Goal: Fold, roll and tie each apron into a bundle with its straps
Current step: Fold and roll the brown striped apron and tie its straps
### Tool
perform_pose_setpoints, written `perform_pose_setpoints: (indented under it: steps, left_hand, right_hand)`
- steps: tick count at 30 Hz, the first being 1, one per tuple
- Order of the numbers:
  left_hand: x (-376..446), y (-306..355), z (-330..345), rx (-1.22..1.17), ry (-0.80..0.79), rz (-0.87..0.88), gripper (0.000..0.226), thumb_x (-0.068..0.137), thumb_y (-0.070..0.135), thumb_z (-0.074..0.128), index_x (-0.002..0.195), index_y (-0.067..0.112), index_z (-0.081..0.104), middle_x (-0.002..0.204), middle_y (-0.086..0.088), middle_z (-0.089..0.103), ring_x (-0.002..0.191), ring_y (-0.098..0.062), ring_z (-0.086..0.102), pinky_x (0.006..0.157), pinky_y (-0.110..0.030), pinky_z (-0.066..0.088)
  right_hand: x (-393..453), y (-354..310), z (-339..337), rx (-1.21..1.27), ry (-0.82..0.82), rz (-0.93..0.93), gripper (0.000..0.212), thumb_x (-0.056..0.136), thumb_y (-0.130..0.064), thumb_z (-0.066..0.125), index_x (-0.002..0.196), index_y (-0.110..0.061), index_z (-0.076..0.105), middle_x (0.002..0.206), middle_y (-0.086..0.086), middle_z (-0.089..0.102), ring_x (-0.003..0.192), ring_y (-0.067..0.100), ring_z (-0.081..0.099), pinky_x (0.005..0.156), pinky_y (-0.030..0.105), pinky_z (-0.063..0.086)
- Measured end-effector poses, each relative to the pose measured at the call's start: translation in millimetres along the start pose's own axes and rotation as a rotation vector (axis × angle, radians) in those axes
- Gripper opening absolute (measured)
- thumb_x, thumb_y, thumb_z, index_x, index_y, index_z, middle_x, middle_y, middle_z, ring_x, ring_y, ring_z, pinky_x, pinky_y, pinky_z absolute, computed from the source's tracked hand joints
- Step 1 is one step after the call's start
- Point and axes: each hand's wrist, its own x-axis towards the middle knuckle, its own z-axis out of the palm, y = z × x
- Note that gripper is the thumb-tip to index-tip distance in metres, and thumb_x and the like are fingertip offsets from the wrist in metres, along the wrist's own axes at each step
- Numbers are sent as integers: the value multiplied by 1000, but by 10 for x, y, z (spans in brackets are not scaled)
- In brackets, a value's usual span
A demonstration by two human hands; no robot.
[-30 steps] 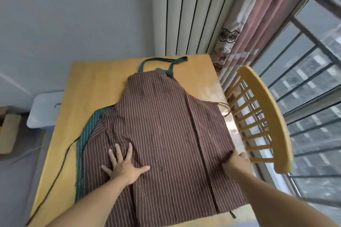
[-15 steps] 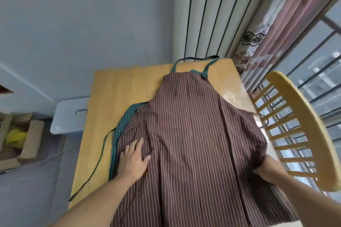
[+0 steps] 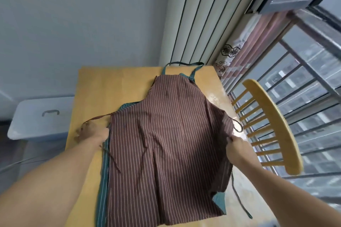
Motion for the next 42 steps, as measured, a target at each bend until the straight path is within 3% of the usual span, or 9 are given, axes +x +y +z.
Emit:
perform_pose_setpoints:
  steps: [3, 7, 11, 15, 20, 24, 29, 37, 42]
  left_hand:
    - [94, -211, -124, 88, 28, -64, 31, 76, 45, 51, 90, 19, 61, 128, -15, 64, 128, -43, 48, 112, -56, 33]
    - [-762, -78, -135, -245, 198, 226, 17, 90, 35, 69, 101, 22, 71, 121, -8, 66, 111, -30, 57, 101, -47, 47]
    - [-1532, 128, 227, -583, -640, 314, 44, 97, 52, 57, 128, 22, 62, 130, -1, 65, 114, -18, 62, 101, -39, 50]
    - [-2039, 220, 741, -684, -973, 26, 78, 95, 65, 53, 157, 23, 35, 163, -4, 33, 149, -30, 32, 121, -52, 22]
    - [-2254, 108, 1142, -671, -824, -175, 65, 105, 41, 50, 160, 15, 26, 165, -11, 29, 150, -34, 29, 122, -51, 24]
    - [-2258, 123, 1269, -725, -814, -220, 53, 105, 42, 51, 151, 16, 46, 157, -14, 43, 143, -34, 41, 118, -50, 33]
    - [-2437, 353, 1239, -824, -839, -197, 23, 111, 22, 40, 107, 13, 61, 98, -17, 73, 80, -29, 70, 77, -51, 61]
    - [-2304, 177, 1157, -585, -534, -238, 52, 111, 38, 27, 141, 3, 51, 108, -15, 64, 97, -29, 61, 97, -40, 46]
    - [-2031, -97, 959, -629, -557, -303, 53, 108, 42, 36, 144, 5, 50, 125, -21, 64, 111, -37, 61, 106, -49, 46]
  right_hand:
    - [-148, -282, 81, 42, 124, -48, 41, 111, -32, 24, 137, -27, 54, 93, 1, 66, 74, 19, 54, 64, 31, 43]
    - [-378, -739, 319, -69, 110, -260, 44, 111, -30, 24, 152, -36, 38, 79, -5, 67, 64, 14, 59, 54, 27, 45]
    - [-480, -1033, 554, -160, -158, -466, 45, 109, -40, 32, 153, -42, 36, 123, 5, 71, 103, 28, 68, 79, 36, 51]
    - [-593, -983, 812, -139, -576, -588, 41, 108, -44, 40, 141, -23, 55, 98, 6, 64, 99, 30, 68, 81, 36, 43]
    - [-687, -447, 1136, -96, -624, -378, 57, 102, -43, 55, 153, -24, 40, 150, 9, 44, 128, 29, 53, 101, 39, 51]
    - [-750, -311, 1369, 357, -515, -83, 70, 87, -64, 68, 134, -13, 56, 126, -1, 61, 118, 21, 60, 91, 29, 48]
    - [-619, -317, 1312, 629, -336, 96, 26, 97, -36, 67, 84, -14, 75, 75, -3, 72, 74, 15, 69, 76, 32, 58]
    - [-148, 936, 880, 740, -6, 490, 29, 106, -23, 49, 121, -4, 66, 106, 17, 65, 97, 36, 59, 95, 43, 51]
    - [72, 1767, 753, 449, 5, 584, 34, 96, -22, 56, 122, 1, 62, 96, 23, 66, 88, 40, 63, 79, 46, 55]
